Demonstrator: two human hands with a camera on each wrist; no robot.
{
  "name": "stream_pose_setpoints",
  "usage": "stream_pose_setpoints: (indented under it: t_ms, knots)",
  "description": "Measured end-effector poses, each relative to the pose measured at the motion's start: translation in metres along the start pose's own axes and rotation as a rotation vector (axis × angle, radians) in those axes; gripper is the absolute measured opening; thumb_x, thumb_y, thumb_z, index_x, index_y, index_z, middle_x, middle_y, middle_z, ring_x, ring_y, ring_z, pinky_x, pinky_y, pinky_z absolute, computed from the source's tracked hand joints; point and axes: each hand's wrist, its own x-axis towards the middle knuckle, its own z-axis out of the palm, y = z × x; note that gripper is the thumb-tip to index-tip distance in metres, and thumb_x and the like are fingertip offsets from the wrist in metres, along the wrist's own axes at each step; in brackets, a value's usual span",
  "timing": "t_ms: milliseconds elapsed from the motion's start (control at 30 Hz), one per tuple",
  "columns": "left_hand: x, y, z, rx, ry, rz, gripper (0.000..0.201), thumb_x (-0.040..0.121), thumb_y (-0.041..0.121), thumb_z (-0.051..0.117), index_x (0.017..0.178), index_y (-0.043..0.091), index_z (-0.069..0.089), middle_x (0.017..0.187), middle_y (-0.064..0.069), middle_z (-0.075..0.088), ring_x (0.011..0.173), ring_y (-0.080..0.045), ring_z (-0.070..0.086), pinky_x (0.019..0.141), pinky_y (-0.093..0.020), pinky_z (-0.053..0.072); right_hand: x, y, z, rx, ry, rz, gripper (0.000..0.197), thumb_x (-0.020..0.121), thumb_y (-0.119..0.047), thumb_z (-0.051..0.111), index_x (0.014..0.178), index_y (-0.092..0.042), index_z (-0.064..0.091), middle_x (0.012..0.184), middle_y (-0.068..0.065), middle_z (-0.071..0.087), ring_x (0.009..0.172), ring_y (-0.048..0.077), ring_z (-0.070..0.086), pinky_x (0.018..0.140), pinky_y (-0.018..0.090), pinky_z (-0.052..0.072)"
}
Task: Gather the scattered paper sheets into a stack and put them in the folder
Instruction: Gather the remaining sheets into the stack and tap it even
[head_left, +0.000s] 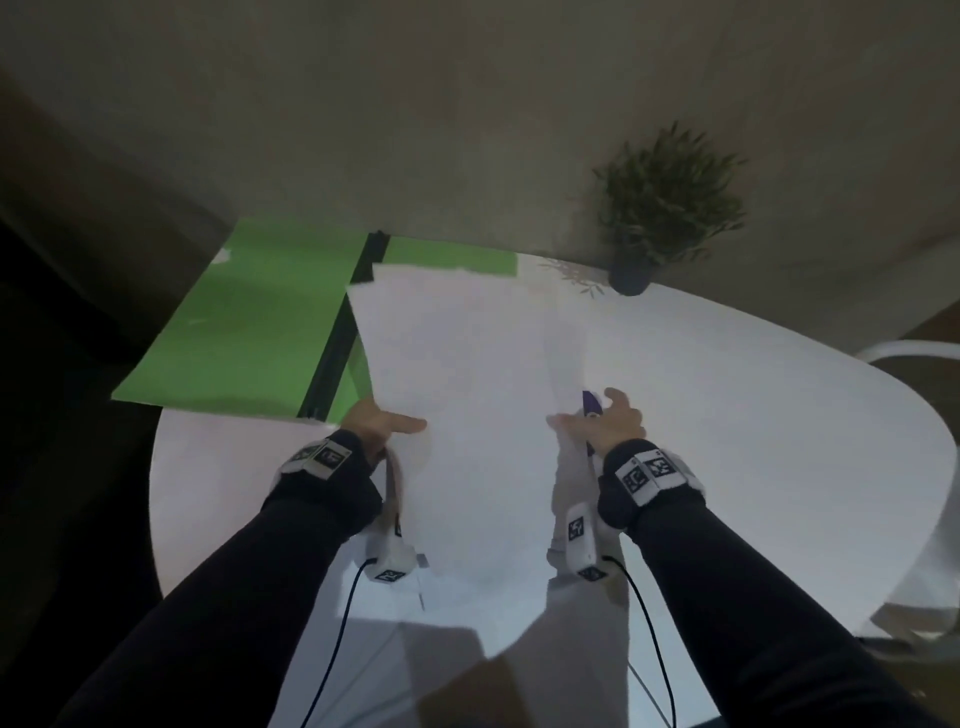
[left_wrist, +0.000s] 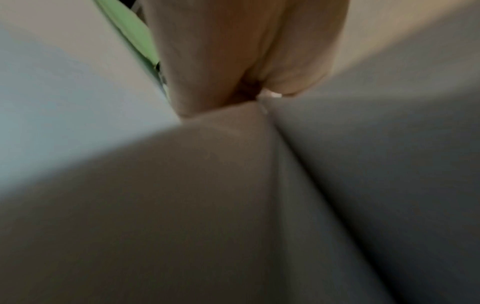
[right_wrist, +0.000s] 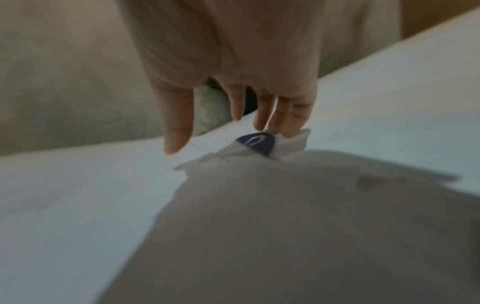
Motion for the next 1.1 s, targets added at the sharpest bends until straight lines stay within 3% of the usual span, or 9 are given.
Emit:
stream_pose_setpoints:
  t_ms: [100, 167, 267, 367, 500, 633, 833, 1000, 1100]
  knots:
    - [-0.01, 0.014, -0.001, 0.013, -0.045, 0.131, 0.04, 0.071, -0.018, 0.063, 0.103, 0.007, 0.064, 0.1, -0.008, 0.068, 0.105, -0.034, 0.061, 0.1, -0.047, 0.044, 0.006, 0.008, -0.015, 0.538, -0.107, 0.024, 0.107, 0.066, -0.041, 0.082, 0.149, -0.016, 0.019, 0.152, 0.008, 0.03, 0.135, 0.029, 0.037, 0.106, 0.044, 0.039]
    - [-0.018, 0.026, 0.002, 0.015, -0.068, 0.199, 0.038, 0.074, -0.016, 0.062, 0.103, 0.008, 0.064, 0.094, 0.0, 0.071, 0.099, -0.029, 0.063, 0.098, -0.043, 0.046, -0.002, 0.007, -0.022, 0.621, -0.224, 0.0, 0.113, 0.052, -0.053, 0.085, 0.141, -0.006, 0.035, 0.134, 0.012, 0.051, 0.124, 0.029, 0.048, 0.099, 0.042, 0.043]
    - [-0.026, 0.046, 0.009, 0.058, -0.108, 0.282, 0.038, 0.073, -0.007, 0.069, 0.102, 0.018, 0.064, 0.098, 0.005, 0.072, 0.103, -0.025, 0.064, 0.101, -0.044, 0.044, -0.016, -0.011, -0.034, 0.693, -0.251, -0.125, 0.061, 0.069, -0.026, 0.081, 0.115, 0.007, 0.058, 0.105, 0.012, 0.066, 0.114, 0.03, 0.057, 0.097, 0.037, 0.043]
    - [-0.035, 0.07, 0.021, 0.085, -0.094, 0.387, 0.04, 0.074, -0.004, 0.071, 0.105, 0.021, 0.062, 0.103, 0.003, 0.068, 0.104, -0.024, 0.063, 0.101, -0.046, 0.044, -0.028, -0.035, -0.054, 0.688, -0.074, -0.28, 0.024, 0.074, -0.013, 0.078, 0.089, -0.002, 0.061, 0.084, 0.003, 0.063, 0.095, 0.026, 0.063, 0.083, 0.033, 0.049]
    - [-0.053, 0.104, 0.038, 0.054, -0.014, 0.564, 0.035, 0.077, -0.003, 0.071, 0.103, 0.018, 0.06, 0.102, 0.002, 0.067, 0.097, -0.016, 0.065, 0.094, -0.035, 0.05, -0.052, -0.067, -0.084, 0.769, 0.087, -0.496, 0.025, 0.074, -0.007, 0.077, 0.07, -0.015, 0.054, 0.07, -0.004, 0.058, 0.065, 0.01, 0.059, 0.065, 0.021, 0.052]
    - [-0.066, 0.119, 0.052, -0.033, 0.091, 0.662, 0.032, 0.077, -0.002, 0.071, 0.092, 0.021, 0.055, 0.096, 0.004, 0.063, 0.081, 0.0, 0.061, 0.073, -0.01, 0.051, -0.064, -0.083, -0.096, 0.855, 0.203, -0.642, 0.023, 0.073, -0.004, 0.077, 0.088, -0.012, 0.062, 0.088, 0.004, 0.067, 0.08, 0.019, 0.066, 0.074, 0.027, 0.057]
    - [-0.06, 0.1, 0.05, -0.002, 0.12, 0.6, 0.053, 0.072, 0.005, 0.078, 0.12, 0.006, 0.056, 0.11, -0.002, 0.066, 0.103, -0.02, 0.064, 0.098, -0.042, 0.049, -0.066, -0.066, -0.081, 0.831, 0.171, -0.632, 0.027, 0.073, -0.005, 0.078, 0.093, -0.012, 0.062, 0.086, -0.003, 0.066, 0.076, 0.007, 0.066, 0.07, 0.022, 0.054]
    - [-0.063, 0.105, 0.052, -0.018, 0.067, 0.635, 0.087, 0.047, 0.029, 0.087, 0.125, 0.014, 0.05, 0.117, 0.0, 0.064, 0.109, -0.015, 0.062, 0.095, -0.039, 0.051, -0.072, -0.075, -0.088, 0.94, 0.193, -0.708, 0.071, 0.069, -0.008, 0.081, 0.126, -0.017, 0.039, 0.12, 0.002, 0.058, 0.106, 0.012, 0.061, 0.084, 0.019, 0.052]
    - [-0.065, 0.11, 0.054, -0.07, 0.069, 0.657, 0.086, 0.044, 0.032, 0.085, 0.12, 0.021, 0.046, 0.113, 0.008, 0.061, 0.107, -0.01, 0.06, 0.093, -0.033, 0.05, -0.08, -0.09, -0.097, 1.038, 0.219, -0.797, 0.067, 0.075, -0.013, 0.073, 0.127, -0.017, 0.031, 0.111, -0.008, 0.055, 0.094, -0.005, 0.062, 0.077, 0.014, 0.05]
